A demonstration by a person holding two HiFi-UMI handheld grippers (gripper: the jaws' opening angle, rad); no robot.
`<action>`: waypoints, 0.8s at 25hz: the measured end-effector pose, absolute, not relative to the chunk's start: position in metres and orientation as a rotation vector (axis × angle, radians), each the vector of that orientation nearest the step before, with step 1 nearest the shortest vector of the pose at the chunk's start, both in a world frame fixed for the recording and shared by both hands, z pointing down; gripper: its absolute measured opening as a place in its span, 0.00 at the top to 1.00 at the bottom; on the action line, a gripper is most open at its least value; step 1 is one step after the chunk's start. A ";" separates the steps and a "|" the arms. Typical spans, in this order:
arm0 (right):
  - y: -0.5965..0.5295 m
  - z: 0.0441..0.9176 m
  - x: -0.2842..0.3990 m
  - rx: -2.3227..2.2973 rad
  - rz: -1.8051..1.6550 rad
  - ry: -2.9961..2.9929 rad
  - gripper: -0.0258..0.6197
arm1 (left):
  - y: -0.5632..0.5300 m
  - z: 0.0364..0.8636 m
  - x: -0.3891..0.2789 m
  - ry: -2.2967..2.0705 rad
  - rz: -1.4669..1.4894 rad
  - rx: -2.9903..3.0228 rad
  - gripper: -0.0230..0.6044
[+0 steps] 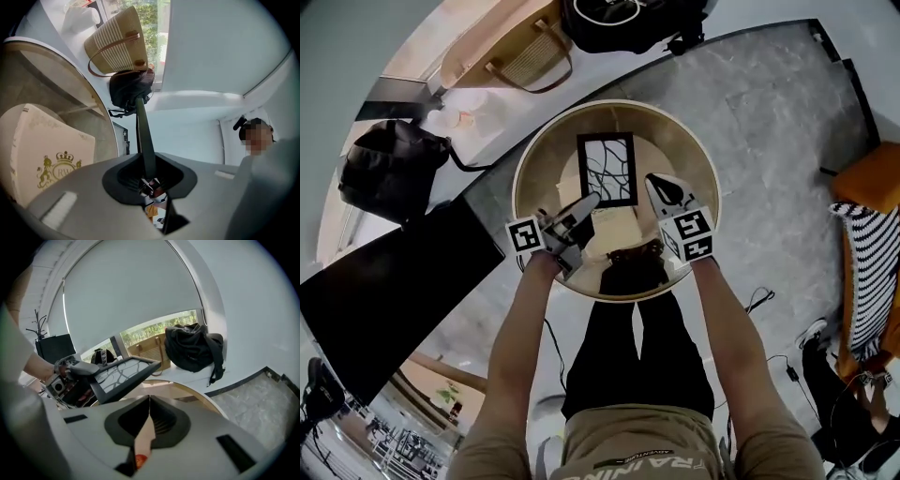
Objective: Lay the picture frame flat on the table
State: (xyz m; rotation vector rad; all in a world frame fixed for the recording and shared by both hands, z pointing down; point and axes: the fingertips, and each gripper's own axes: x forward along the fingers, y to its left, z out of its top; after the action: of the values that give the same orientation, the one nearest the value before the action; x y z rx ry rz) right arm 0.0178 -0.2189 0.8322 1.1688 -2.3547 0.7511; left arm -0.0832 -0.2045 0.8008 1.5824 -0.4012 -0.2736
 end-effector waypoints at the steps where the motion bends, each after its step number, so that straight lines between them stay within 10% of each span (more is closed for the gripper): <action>1: -0.223 0.841 0.018 1.168 0.762 -2.350 0.95 | -0.211 0.808 -0.083 -0.406 -0.275 1.582 0.85; 20: -0.262 0.898 0.040 1.169 0.872 -2.292 0.95 | -0.290 0.902 -0.073 -0.503 -0.136 1.405 0.85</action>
State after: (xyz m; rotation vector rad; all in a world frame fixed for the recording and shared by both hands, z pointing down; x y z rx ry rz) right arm 0.0396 -0.2621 0.8982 1.1685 -2.2921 0.8717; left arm -0.0731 -0.2902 0.9022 1.4055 -0.5035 -0.1362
